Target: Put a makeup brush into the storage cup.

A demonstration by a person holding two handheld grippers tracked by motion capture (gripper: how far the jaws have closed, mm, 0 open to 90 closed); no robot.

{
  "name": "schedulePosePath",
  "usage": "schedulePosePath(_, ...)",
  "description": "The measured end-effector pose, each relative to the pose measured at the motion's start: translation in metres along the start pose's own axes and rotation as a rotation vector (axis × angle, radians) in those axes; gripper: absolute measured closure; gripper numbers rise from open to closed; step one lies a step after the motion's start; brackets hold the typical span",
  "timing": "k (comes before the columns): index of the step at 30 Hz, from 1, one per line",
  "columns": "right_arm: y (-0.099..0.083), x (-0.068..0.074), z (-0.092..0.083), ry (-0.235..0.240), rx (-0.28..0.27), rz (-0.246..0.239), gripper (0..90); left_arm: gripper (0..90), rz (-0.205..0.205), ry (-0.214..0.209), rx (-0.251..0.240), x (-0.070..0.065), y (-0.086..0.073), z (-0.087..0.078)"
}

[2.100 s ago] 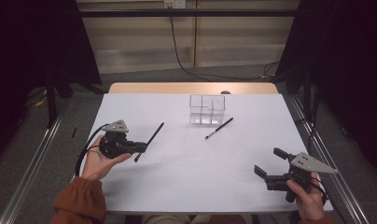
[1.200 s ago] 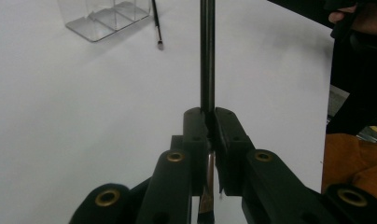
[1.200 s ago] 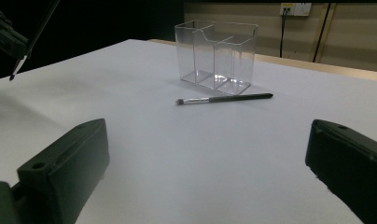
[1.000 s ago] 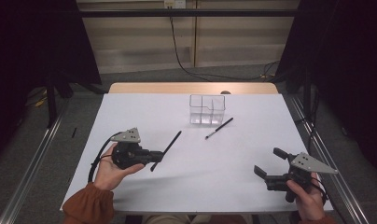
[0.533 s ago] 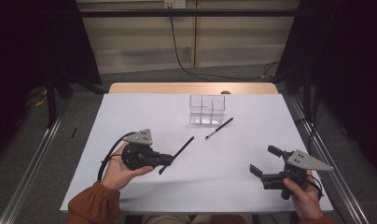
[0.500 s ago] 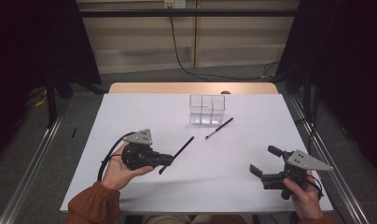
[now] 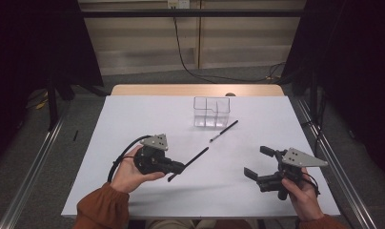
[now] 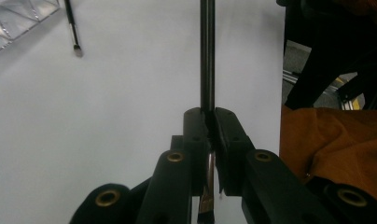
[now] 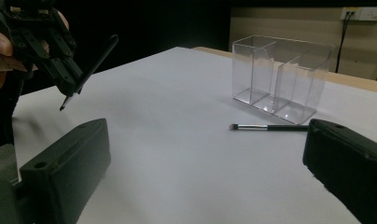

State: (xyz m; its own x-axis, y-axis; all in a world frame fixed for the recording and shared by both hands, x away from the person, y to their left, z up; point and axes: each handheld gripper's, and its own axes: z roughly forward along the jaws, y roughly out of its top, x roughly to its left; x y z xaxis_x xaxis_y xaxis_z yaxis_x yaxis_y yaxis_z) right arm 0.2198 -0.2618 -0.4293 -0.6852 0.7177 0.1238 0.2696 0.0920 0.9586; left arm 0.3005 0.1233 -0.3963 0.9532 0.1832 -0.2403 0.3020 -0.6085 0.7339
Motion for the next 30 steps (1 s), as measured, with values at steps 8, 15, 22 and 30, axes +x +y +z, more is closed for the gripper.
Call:
schedulePosePath(8,0.011,0.007,0.013,0.076,0.057,-0.044,0.0,84.1,0.029,-0.007,0.05,0.0,0.008,0.001)
schedulePosePath(15,0.021,0.013,0.026,0.147,0.098,-0.047,0.0,84.1,0.053,-0.011,0.099,-0.001,0.015,0.005)
schedulePosePath(22,0.027,0.02,0.041,0.227,0.153,-0.073,0.0,84.1,0.056,-0.016,0.165,-0.003,0.014,0.01)
schedulePosePath(30,0.033,0.023,0.05,0.284,0.23,-0.111,0.7,84.1,0.065,-0.021,0.243,-0.001,0.016,0.017)
